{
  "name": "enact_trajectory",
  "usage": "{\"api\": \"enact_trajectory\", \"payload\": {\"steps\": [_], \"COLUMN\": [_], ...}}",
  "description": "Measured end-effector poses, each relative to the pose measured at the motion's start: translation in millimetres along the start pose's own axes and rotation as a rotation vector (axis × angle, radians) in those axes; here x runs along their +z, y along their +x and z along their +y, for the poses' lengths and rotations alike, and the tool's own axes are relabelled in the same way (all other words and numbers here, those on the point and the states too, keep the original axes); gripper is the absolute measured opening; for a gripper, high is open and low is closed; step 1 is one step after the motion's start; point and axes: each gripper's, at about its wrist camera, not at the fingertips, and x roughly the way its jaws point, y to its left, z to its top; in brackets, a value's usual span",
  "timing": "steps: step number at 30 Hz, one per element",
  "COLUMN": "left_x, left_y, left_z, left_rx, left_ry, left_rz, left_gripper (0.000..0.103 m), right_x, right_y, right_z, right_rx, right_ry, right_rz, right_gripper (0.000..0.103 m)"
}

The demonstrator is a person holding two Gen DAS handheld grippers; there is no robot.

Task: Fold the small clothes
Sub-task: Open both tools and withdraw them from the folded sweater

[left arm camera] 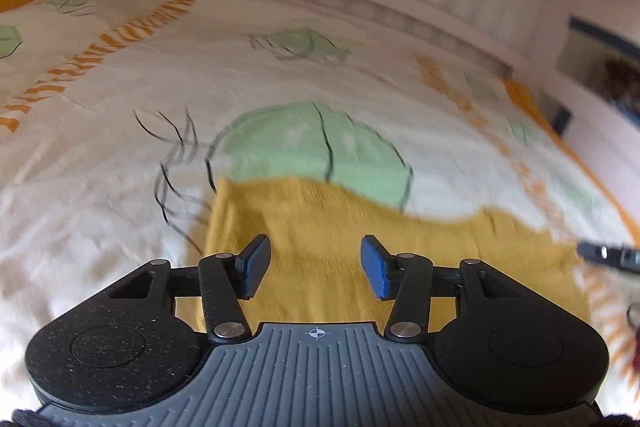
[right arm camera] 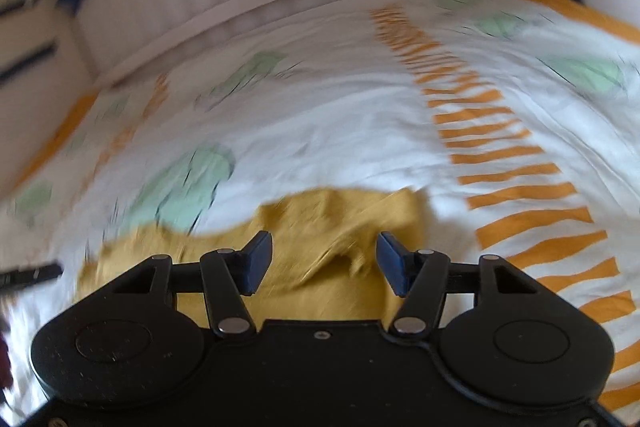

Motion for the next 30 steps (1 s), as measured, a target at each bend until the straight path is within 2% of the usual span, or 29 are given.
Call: {"api": "enact_trajectory", "payload": {"steps": [5, 7, 11, 14, 19, 25, 30], "left_x": [-24.5, -29.8, -33.6, -32.3, -34.7, -32.7, -32.3], "left_y": [16.2, 27.0, 33.7, 36.0, 39.3, 41.5, 42.6], "left_z": [-11.1, -8.6, -6.6, -3.5, -2.6, -4.5, -2.9], "left_rx": [0.025, 0.037, 0.042, 0.040, 0.039, 0.046, 0.040], "left_ry": [0.103, 0.097, 0.098, 0.059, 0.048, 0.047, 0.044], "left_rz": [0.055, 0.097, 0.106, 0.117, 0.118, 0.126, 0.127], "left_gripper": [0.048, 0.048, 0.049, 0.049, 0.049, 0.050, 0.050], "right_x": [-19.9, -24.1, -26.0, -19.8, 4.9, 23.5, 27.5], "right_y": [12.0, 19.4, 38.0, 54.9, 83.3, 100.4, 73.4], "right_z": [31.8, 38.3, 45.3, 44.8, 29.1, 9.4, 7.7], "right_rx": [-0.017, -0.033, -0.092, -0.138, -0.188, -0.210, -0.223], "right_ry": [-0.188, -0.229, -0.307, -0.338, -0.251, -0.121, -0.052], "right_rz": [0.060, 0.077, 0.098, 0.114, 0.143, 0.160, 0.049], "right_gripper": [0.064, 0.063, 0.063, 0.063, 0.064, 0.069, 0.070]}}
